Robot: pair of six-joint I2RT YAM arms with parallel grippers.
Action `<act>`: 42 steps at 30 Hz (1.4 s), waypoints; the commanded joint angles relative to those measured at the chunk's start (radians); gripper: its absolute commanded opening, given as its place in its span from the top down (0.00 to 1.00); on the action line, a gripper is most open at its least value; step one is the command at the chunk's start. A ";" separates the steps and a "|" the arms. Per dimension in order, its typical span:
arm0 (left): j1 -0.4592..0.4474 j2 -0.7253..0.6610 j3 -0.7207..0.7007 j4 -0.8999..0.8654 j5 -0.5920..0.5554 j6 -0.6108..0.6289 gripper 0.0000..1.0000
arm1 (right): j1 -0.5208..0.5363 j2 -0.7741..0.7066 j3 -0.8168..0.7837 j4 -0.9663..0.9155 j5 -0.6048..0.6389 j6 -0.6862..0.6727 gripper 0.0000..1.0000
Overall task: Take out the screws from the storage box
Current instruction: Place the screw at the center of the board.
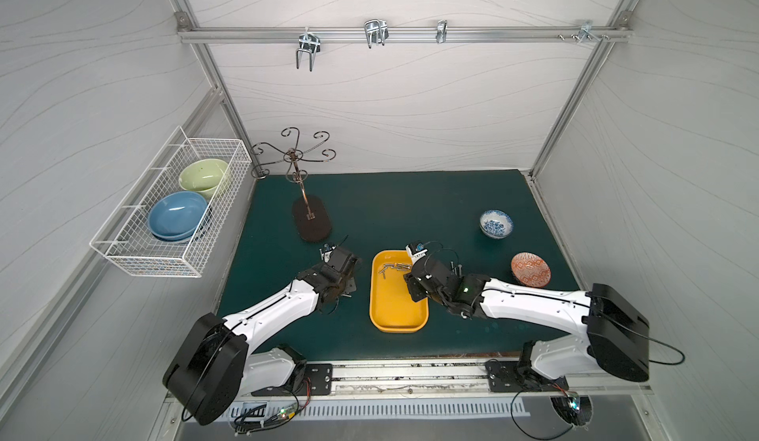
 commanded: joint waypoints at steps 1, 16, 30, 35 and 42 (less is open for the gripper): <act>0.012 0.031 0.024 0.034 -0.053 -0.028 1.00 | 0.015 0.066 0.049 0.021 -0.022 0.011 0.56; 0.138 0.088 -0.029 0.077 0.016 -0.042 1.00 | -0.014 0.361 0.238 -0.024 -0.133 0.026 0.58; 0.207 0.144 -0.037 0.104 0.068 -0.042 1.00 | -0.042 0.467 0.318 -0.082 -0.126 0.014 0.61; 0.209 0.106 -0.050 0.104 0.069 -0.041 1.00 | -0.043 0.500 0.358 -0.115 -0.101 0.008 0.63; 0.209 -0.044 -0.115 0.124 0.070 -0.039 0.57 | -0.042 0.541 0.398 -0.146 -0.063 0.009 0.64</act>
